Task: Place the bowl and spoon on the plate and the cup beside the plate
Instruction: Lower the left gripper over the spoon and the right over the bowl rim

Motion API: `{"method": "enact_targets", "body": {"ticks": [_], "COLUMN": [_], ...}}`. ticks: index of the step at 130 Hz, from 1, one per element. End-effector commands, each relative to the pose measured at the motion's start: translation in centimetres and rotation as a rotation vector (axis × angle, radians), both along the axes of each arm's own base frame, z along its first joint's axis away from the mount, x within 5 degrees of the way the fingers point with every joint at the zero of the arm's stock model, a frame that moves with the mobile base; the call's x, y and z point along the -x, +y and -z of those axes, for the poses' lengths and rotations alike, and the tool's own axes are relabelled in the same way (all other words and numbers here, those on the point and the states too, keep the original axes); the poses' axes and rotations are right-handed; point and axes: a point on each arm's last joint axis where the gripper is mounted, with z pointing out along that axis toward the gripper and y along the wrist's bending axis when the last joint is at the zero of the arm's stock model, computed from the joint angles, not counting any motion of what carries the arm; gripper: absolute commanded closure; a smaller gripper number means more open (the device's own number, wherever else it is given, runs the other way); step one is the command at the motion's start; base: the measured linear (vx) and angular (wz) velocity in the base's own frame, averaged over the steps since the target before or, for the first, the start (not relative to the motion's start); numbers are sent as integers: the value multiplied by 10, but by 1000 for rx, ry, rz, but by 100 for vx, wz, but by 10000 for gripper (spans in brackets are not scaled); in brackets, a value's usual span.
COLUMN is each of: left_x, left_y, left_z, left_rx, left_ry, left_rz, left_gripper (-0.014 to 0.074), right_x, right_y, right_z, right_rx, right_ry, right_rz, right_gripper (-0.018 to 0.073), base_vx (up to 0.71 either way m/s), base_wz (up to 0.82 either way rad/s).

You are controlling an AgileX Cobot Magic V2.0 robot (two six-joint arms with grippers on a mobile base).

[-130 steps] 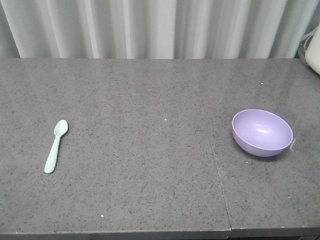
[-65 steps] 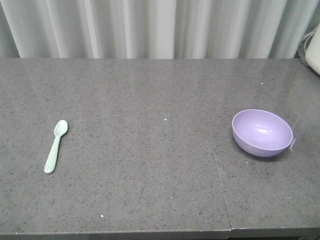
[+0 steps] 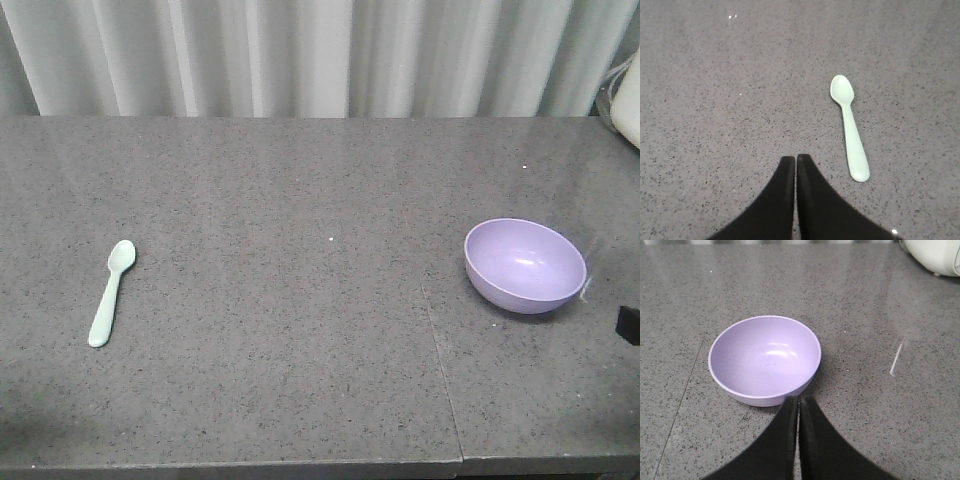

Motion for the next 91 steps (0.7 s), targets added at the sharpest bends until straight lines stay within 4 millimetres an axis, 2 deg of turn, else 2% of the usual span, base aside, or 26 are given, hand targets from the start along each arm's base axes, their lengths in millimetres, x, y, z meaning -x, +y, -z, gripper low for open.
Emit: {"method": "enact_targets", "body": {"ticks": [1, 24, 37, 57, 74, 91], "left_x": [-20, -42, -45, -46, -54, -76], "left_y": [0, -1, -2, -3, -3, -6], "left_z": [-26, -49, -58, -61, -62, -68], "left_rx": [7, 49, 81, 118, 99, 92], "left_ry": [-51, -87, -163, -198, -154, -20], "left_rz": [-1, -6, -9, -15, 3, 41], "left_gripper": [603, 603, 603, 603, 603, 602], "right_x": [-12, -18, -19, -22, -42, -70], "right_y": [0, 0, 1, 1, 1, 1], "right_z": [-25, -35, -40, -35, -22, -24], "right_rx": [7, 24, 11, -19, -32, -31], "right_ry": [-113, -230, -290, -245, -161, -60], "right_rz": [-4, -16, -17, -9, -4, 0], "right_gripper": [561, 560, 560, 557, 547, 541], "base_vx": [0, 0, 0, 0, 0, 0], "base_wz": [0, 0, 0, 0, 0, 0]}}
